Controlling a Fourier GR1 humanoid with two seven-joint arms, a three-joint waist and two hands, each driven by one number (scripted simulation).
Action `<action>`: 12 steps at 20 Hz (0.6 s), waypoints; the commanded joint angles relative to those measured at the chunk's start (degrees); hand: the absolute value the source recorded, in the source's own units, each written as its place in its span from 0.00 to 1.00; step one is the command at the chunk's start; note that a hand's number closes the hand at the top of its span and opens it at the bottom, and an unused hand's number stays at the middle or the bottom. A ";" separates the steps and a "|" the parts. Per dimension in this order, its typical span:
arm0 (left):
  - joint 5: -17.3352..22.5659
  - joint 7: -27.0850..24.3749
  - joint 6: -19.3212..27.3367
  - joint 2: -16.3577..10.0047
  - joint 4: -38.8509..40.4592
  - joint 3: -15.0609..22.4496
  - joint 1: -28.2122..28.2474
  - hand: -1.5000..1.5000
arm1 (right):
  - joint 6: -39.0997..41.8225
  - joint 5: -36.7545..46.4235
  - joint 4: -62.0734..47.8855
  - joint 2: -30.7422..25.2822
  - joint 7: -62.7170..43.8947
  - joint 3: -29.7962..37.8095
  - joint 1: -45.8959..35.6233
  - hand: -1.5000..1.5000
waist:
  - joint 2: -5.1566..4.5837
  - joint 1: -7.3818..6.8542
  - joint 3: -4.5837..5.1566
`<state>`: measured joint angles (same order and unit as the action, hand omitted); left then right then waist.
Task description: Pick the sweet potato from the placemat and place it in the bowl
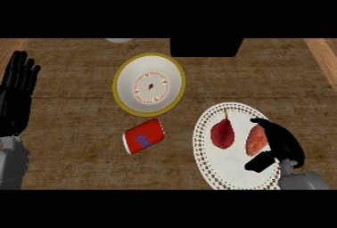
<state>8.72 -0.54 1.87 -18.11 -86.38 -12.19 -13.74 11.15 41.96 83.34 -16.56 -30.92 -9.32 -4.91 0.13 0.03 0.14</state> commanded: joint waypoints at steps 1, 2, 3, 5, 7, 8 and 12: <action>1.14 -2.03 -2.26 -1.04 1.97 -2.07 0.69 0.50 | -5.72 4.82 -2.18 2.83 2.00 -1.63 -1.78 1.00 | -0.15 -0.14 -0.14; 0.65 1.42 -1.42 -0.18 -1.96 -0.60 0.81 0.50 | -3.10 2.73 -2.30 -0.39 5.53 1.56 -1.73 1.00 | -0.11 -0.10 -0.14; -1.60 0.48 1.42 1.74 0.30 0.57 -0.87 0.50 | -5.84 4.04 -4.81 0.30 7.35 1.51 -1.66 1.00 | -0.14 -0.02 -0.15; -0.87 -0.69 -0.54 0.73 0.28 -0.80 -0.45 0.50 | -4.92 4.84 -5.53 0.38 7.68 2.63 -2.88 1.00 | -0.13 -0.04 -0.14; -1.13 0.21 -0.80 1.20 -1.20 -0.45 1.27 0.50 | -4.36 6.20 0.24 0.75 6.39 1.02 1.23 1.00 | -0.09 0.06 -0.13; -0.87 0.32 -0.44 0.87 0.31 -0.27 -0.30 0.50 | 0.23 2.27 -8.65 -6.13 13.55 5.12 -9.44 1.00 | -0.30 -0.56 -0.16; -1.72 -0.12 -0.19 2.93 -0.94 2.75 -2.52 0.50 | 6.72 3.36 -17.16 -16.99 28.41 2.77 -16.44 1.00 | -2.02 -4.42 -0.48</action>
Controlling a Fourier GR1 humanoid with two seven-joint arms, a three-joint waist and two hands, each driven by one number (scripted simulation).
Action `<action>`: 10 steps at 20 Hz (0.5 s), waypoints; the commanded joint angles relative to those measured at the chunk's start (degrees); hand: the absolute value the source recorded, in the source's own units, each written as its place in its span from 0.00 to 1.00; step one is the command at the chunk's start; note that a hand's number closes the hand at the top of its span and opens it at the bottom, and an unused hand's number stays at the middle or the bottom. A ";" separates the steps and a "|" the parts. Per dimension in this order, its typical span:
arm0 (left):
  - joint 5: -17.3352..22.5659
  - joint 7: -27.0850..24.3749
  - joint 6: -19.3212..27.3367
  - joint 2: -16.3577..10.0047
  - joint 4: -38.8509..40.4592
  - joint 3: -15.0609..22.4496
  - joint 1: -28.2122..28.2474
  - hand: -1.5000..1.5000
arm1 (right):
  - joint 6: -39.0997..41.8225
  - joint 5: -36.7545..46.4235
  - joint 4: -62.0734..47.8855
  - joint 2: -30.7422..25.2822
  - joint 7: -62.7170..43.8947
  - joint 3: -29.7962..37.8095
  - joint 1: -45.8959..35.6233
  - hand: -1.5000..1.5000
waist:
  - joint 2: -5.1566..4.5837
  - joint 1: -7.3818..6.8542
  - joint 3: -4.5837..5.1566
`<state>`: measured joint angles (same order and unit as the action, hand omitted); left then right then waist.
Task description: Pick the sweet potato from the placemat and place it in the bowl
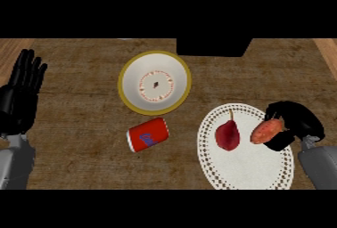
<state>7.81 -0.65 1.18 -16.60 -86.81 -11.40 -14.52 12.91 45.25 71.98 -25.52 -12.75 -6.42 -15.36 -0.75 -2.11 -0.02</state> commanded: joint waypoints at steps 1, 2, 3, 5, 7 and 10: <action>-0.19 -0.64 -0.43 0.91 -0.14 1.51 -1.75 0.50 | 5.64 0.92 -6.40 -10.29 13.73 -1.21 -6.55 1.00 | -1.53 -3.14 -0.33; 0.09 -0.98 -0.64 1.52 0.43 1.75 -1.66 0.50 | 6.22 1.22 -8.72 -11.73 16.58 -1.38 -8.72 1.00 | -1.56 -3.46 -0.28; -0.33 -0.15 -0.54 1.26 0.91 2.11 -2.54 0.50 | 5.88 1.17 -11.07 -12.79 19.53 -0.97 -10.60 1.00 | -1.75 -3.59 -0.37; 0.00 0.19 -0.65 0.93 0.49 1.81 -3.17 0.50 | 3.87 1.57 -16.29 -14.85 25.51 -0.09 -13.01 1.00 | -1.65 -3.94 -0.44; -0.63 0.04 -0.51 1.06 0.92 2.25 -3.06 0.50 | 2.09 2.26 -21.46 -15.40 29.50 0.38 -16.69 1.00 | -1.67 -4.29 -0.42; -0.83 0.23 0.25 0.86 2.35 1.61 -4.89 0.50 | -3.24 4.66 -28.51 -15.40 34.96 0.40 -21.13 1.00 | -1.46 -3.32 -0.36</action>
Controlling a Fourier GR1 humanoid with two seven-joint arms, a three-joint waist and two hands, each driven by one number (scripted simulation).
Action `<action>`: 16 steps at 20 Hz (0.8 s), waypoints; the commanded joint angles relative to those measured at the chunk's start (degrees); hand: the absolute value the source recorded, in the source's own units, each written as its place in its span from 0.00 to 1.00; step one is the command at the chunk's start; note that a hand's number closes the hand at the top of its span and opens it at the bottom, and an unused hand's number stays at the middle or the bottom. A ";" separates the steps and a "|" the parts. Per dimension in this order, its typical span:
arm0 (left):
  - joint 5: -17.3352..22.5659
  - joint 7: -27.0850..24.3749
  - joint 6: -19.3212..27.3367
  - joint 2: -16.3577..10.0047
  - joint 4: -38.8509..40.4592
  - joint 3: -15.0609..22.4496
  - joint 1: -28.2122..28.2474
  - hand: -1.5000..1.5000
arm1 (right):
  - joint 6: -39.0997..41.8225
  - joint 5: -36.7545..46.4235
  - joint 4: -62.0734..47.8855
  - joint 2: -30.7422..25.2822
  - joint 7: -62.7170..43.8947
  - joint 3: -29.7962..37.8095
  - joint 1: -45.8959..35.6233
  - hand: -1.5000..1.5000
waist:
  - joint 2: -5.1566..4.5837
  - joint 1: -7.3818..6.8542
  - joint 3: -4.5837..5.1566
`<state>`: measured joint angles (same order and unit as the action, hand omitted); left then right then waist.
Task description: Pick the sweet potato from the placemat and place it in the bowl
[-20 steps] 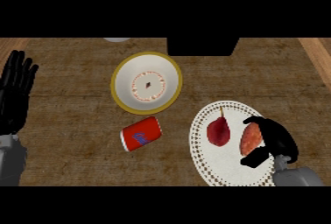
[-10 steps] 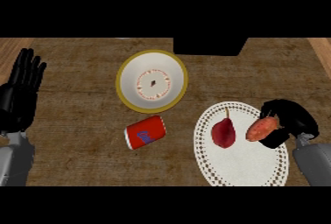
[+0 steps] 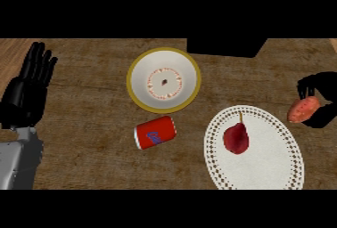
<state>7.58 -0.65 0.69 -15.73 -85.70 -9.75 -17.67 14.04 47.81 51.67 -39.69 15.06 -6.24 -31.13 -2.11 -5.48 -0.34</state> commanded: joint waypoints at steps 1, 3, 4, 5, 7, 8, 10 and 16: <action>0.98 -0.45 -1.07 -0.91 1.11 -1.03 -1.07 0.50 | -8.10 2.32 -9.44 -0.77 7.64 1.43 -6.11 1.00 | -0.01 -0.11 -0.03; -0.14 0.79 0.61 -0.41 -0.21 -0.53 -0.74 0.50 | -7.70 1.50 -13.43 -3.26 9.88 3.87 -10.85 1.00 | 0.41 0.09 0.00; -0.06 -0.53 -0.01 -1.09 1.27 -1.31 -0.53 0.50 | -10.83 1.50 -15.80 -2.03 12.11 4.35 -10.78 1.00 | 0.47 0.97 0.05; 0.18 -1.29 -1.12 -1.06 1.96 -1.02 0.27 0.50 | -10.03 1.30 -17.17 -2.44 12.53 4.98 -13.98 1.00 | 0.52 0.91 0.11; -0.17 0.93 1.24 0.07 0.88 -0.76 -1.63 0.50 | -9.16 0.65 -19.40 -1.96 15.21 5.63 -18.17 1.00 | 0.88 1.61 0.16; 0.86 -1.02 -1.06 -1.20 3.02 -1.75 -1.59 0.50 | -6.68 -0.97 -20.61 -2.95 19.31 6.43 -19.49 1.00 | 0.67 1.63 0.18; -0.15 -1.99 -0.73 -1.36 2.11 -1.67 0.57 0.50 | -3.95 -4.27 -21.11 -4.42 24.67 8.95 -21.34 1.00 | 1.00 2.00 0.20; 0.62 -0.21 -0.65 -2.58 1.98 -3.32 0.38 0.50 | 1.37 -7.29 -23.07 -2.19 27.53 11.40 -30.25 1.00 | 1.50 3.19 0.31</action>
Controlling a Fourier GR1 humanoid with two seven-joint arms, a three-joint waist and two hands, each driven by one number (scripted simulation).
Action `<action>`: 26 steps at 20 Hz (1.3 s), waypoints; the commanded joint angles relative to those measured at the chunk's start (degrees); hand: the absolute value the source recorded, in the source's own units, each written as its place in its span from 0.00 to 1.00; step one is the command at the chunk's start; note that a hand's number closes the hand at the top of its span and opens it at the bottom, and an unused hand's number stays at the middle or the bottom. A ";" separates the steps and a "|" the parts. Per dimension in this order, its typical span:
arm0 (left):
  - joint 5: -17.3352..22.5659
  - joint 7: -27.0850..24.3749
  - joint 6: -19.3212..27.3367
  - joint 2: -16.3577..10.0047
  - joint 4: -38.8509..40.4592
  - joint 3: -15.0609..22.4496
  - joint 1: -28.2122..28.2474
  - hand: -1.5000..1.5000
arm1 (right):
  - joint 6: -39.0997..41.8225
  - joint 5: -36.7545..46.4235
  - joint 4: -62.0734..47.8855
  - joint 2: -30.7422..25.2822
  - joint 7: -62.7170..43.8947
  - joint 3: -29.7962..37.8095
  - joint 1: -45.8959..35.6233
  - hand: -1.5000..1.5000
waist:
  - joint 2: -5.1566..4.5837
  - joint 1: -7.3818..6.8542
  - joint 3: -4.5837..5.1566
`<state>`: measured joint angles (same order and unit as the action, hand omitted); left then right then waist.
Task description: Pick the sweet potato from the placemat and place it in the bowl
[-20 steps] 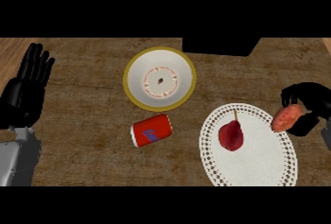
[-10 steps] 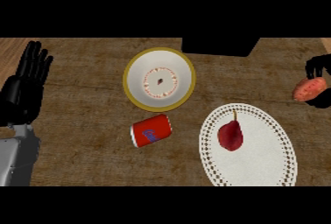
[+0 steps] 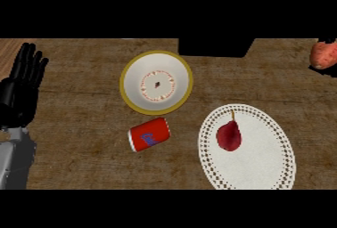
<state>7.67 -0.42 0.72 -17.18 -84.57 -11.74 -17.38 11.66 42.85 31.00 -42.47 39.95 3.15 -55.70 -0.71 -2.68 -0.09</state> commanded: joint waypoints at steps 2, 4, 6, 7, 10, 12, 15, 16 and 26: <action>-0.33 0.32 0.35 0.13 -1.82 -0.12 2.20 0.50 | 9.61 -5.05 0.03 1.08 2.96 2.90 -6.39 1.00 | 0.68 1.46 0.10; 1.45 -0.58 -2.60 -1.57 -1.58 -1.53 4.47 0.50 | 11.81 -7.52 -1.54 4.66 0.44 4.55 -8.91 1.00 | 0.61 0.75 0.12; 0.51 -0.83 -0.46 -0.90 -0.73 -1.87 2.53 0.50 | 17.02 -8.20 0.56 5.30 -2.66 3.95 -11.91 1.00 | 0.80 1.81 0.15; 0.34 -0.21 -0.19 0.03 -0.85 -1.12 3.35 0.50 | 16.33 -9.17 0.46 8.52 -6.14 4.56 -13.58 1.00 | 0.81 1.63 0.16; -1.53 -1.25 0.94 0.94 -0.36 0.09 2.66 0.50 | 19.30 -9.82 1.94 9.76 -10.07 4.34 -15.40 1.00 | 0.82 2.22 0.14; 0.04 -1.42 -0.64 -0.35 2.79 -1.43 0.55 0.50 | 18.00 -8.88 0.18 13.06 -12.50 3.41 -17.70 1.00 | 0.49 1.78 0.15; -0.80 0.95 1.50 1.38 -4.27 -0.17 4.55 0.50 | 18.85 -10.59 5.80 17.52 -18.85 3.42 -16.76 1.00 | 1.06 2.21 0.12; -0.73 1.77 1.07 0.19 -3.33 -0.58 2.56 0.50 | 18.38 -10.13 6.52 19.09 -19.69 2.63 -17.01 1.00 | 0.96 2.30 0.12; 1.03 0.59 -0.95 0.25 -1.23 -1.64 3.03 0.50 | 15.00 -6.84 4.89 33.12 -27.50 -2.46 -18.30 1.00 | 0.65 1.77 0.12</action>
<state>7.59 -0.01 0.74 -17.16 -85.49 -13.05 -15.45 27.66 35.40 36.20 -14.43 14.92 2.13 -74.71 -0.03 -0.88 0.04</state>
